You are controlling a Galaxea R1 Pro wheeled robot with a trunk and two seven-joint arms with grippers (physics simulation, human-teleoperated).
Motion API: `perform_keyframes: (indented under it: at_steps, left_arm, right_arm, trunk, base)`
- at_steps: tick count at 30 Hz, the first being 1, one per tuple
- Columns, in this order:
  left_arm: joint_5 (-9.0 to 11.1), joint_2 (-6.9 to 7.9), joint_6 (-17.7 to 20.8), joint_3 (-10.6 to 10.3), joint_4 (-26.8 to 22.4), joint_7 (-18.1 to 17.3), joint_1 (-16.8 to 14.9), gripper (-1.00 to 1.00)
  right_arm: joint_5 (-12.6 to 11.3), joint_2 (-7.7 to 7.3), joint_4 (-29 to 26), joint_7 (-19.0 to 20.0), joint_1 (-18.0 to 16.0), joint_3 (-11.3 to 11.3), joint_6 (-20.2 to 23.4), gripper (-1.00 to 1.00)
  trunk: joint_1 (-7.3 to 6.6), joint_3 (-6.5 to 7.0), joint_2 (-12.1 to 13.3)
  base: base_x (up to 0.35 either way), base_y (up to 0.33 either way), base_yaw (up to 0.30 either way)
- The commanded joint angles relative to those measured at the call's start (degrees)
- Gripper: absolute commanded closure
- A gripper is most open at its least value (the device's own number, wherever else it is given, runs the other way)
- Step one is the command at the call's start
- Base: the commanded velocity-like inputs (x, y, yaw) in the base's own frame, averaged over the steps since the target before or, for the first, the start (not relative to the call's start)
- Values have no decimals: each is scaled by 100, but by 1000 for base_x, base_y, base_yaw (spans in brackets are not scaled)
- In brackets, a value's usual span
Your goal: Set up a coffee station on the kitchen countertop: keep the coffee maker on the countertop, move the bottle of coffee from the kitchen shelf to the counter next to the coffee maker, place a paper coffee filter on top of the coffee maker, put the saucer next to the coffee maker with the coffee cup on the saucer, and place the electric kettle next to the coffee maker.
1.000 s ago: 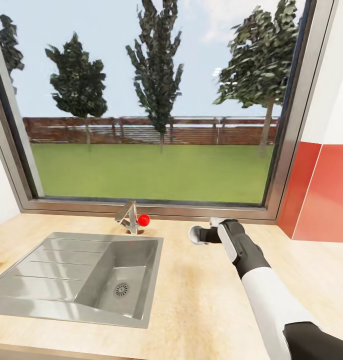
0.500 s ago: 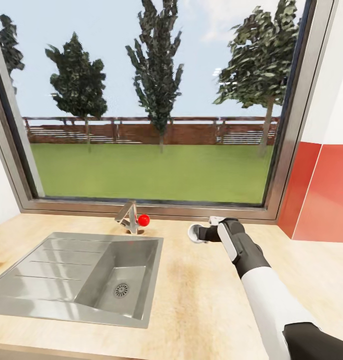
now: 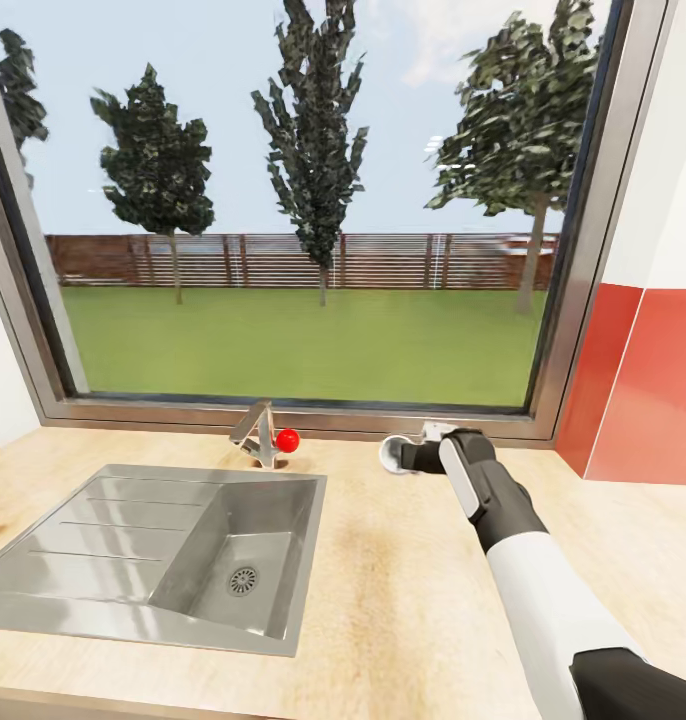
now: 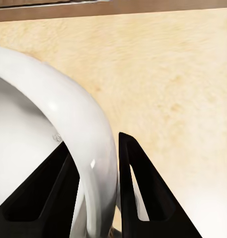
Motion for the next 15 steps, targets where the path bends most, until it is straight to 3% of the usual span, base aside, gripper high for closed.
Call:
perform_keyframes:
  at_steps: [1, 15]
  left_arm:
    - [-31, 0, -27, 43, 11, 13, -4, -100]
    - [-44, -78, -27, 35, 9, 13, -4, -100]
  right_arm:
    - [-57, -1, -36, -40, -2, 6, 16, 100]
    - [-57, -10, -197, -40, -2, 6, 16, 100]
  trunk:
    - [2, -3, -4]
    - [2, 81, -4]
  base:
    - [0, 0, 0]
    - [0, 0, 0]
